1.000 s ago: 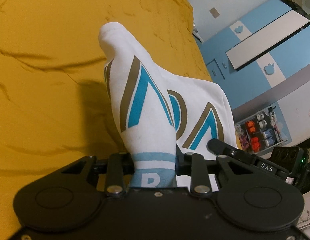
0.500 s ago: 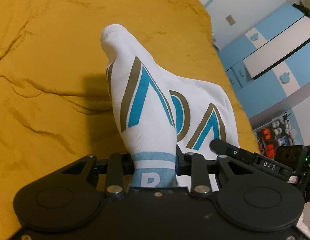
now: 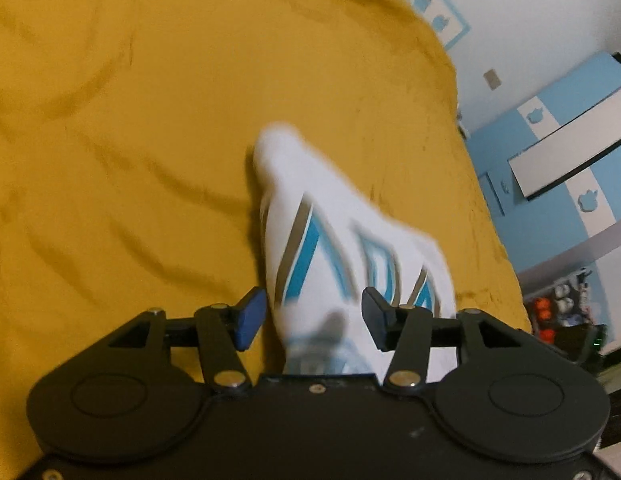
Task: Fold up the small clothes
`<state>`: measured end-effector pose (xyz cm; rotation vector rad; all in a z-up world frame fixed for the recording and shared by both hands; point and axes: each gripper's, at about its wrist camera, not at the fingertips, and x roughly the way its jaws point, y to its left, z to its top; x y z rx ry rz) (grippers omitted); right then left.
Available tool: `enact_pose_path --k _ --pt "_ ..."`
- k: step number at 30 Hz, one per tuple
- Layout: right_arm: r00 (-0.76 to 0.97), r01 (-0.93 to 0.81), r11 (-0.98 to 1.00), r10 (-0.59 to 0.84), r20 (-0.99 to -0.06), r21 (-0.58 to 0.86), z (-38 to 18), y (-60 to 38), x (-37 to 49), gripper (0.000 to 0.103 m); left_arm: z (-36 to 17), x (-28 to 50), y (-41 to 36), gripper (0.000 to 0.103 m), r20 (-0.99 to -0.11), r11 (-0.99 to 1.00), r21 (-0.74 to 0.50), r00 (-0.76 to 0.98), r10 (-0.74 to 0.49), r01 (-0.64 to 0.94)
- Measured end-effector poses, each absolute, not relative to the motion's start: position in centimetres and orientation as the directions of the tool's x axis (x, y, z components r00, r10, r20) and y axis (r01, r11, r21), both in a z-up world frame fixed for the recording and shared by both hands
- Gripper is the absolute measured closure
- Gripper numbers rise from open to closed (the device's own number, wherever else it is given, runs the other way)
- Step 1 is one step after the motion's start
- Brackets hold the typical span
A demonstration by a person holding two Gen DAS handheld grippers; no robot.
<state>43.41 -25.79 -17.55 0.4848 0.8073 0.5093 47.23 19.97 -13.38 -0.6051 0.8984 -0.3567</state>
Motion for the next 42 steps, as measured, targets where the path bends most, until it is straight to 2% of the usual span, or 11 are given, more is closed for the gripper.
enact_pose_path --k 5,8,11,14,16,18,22,25,29,34,42 --pt "0.714 -0.326 0.819 0.541 -0.445 0.472 -13.1 -22.8 44.0 0.054 -10.5 49.1 17.2 0.042 -0.573 0.845 -0.522 0.686 -0.449 0.116" --pt "0.759 -0.299 0.9 0.426 -0.493 0.318 -12.8 -18.7 45.2 0.058 -11.6 51.1 14.8 0.044 -0.613 0.873 -0.476 0.67 -0.418 0.109" --pt "0.733 -0.268 0.908 0.409 -0.544 0.322 -14.2 -16.3 46.8 0.068 -13.8 52.4 13.8 0.048 -0.662 0.88 -0.47 0.63 -0.407 0.074" --pt "0.714 -0.223 0.936 0.346 -0.609 0.27 -16.1 -15.2 47.9 0.069 -15.6 53.3 13.4 0.048 -0.7 0.898 -0.437 0.606 -0.378 0.056" --pt "0.703 -0.174 0.955 0.29 -0.649 0.238 -17.4 -15.4 48.4 0.07 -16.7 53.4 14.0 0.048 -0.709 0.892 -0.45 0.59 -0.387 0.044" --pt "0.688 -0.156 0.956 0.285 -0.668 0.248 -18.6 -16.3 49.0 0.08 -17.5 53.6 14.8 0.049 -0.703 0.875 -0.484 0.581 -0.411 0.033" --pt "0.673 -0.152 0.948 0.306 -0.674 0.279 -18.8 -16.3 49.1 0.081 -18.0 53.5 15.4 0.05 -0.696 0.858 -0.513 0.58 -0.422 0.009" --pt "0.678 -0.172 0.949 0.309 -0.667 0.264 -18.0 -16.1 48.4 0.079 -16.4 53.0 14.9 0.053 -0.691 0.86 -0.51 0.595 -0.41 0.001" --pt "0.691 -0.226 0.933 0.356 -0.629 0.28 -14.7 -16.3 45.4 0.059 -12.9 48.9 14.7 0.048 -0.67 0.89 -0.456 0.645 -0.367 0.033" --pt "0.726 -0.289 0.933 0.359 -0.586 0.213 -11.8 -16.7 38.5 0.053 -10.4 40.8 13.4 0.027 -0.619 0.902 -0.417 0.691 -0.373 0.113" --pt "0.71 -0.25 0.941 0.337 -0.619 0.226 -13.6 -17.9 31.9 0.048 -11.7 34.4 10.6 0.028 -0.636 0.899 -0.418 0.666 -0.391 0.129"
